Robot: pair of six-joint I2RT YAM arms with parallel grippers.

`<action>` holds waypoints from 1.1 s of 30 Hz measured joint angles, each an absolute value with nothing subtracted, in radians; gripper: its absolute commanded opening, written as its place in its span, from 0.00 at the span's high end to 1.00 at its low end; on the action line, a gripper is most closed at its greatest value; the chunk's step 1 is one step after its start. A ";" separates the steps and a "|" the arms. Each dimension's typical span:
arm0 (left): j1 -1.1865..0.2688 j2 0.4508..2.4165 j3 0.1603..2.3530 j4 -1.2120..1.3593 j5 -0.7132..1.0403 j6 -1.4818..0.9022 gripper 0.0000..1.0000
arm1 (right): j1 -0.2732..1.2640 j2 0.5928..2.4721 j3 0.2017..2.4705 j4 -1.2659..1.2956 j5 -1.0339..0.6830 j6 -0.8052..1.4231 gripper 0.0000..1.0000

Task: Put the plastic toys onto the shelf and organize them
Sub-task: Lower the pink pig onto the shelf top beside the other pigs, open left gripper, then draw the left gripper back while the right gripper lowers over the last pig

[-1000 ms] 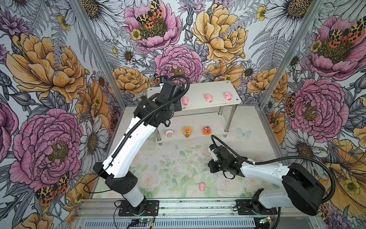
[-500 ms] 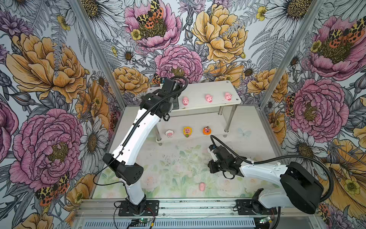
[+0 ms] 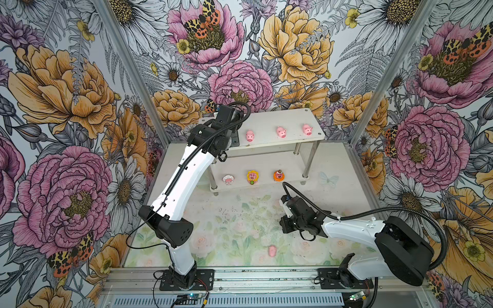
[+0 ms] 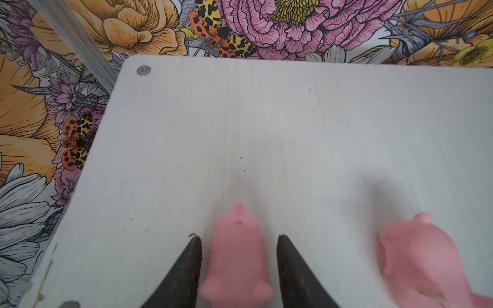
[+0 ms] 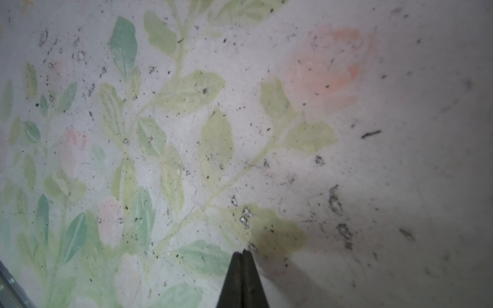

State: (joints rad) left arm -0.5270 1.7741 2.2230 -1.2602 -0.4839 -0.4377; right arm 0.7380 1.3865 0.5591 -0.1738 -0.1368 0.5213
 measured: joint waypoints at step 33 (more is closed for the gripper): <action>-1.017 1.060 1.045 -1.078 -0.709 -0.851 0.32 | 0.971 1.089 0.462 -0.339 -0.171 0.587 0.60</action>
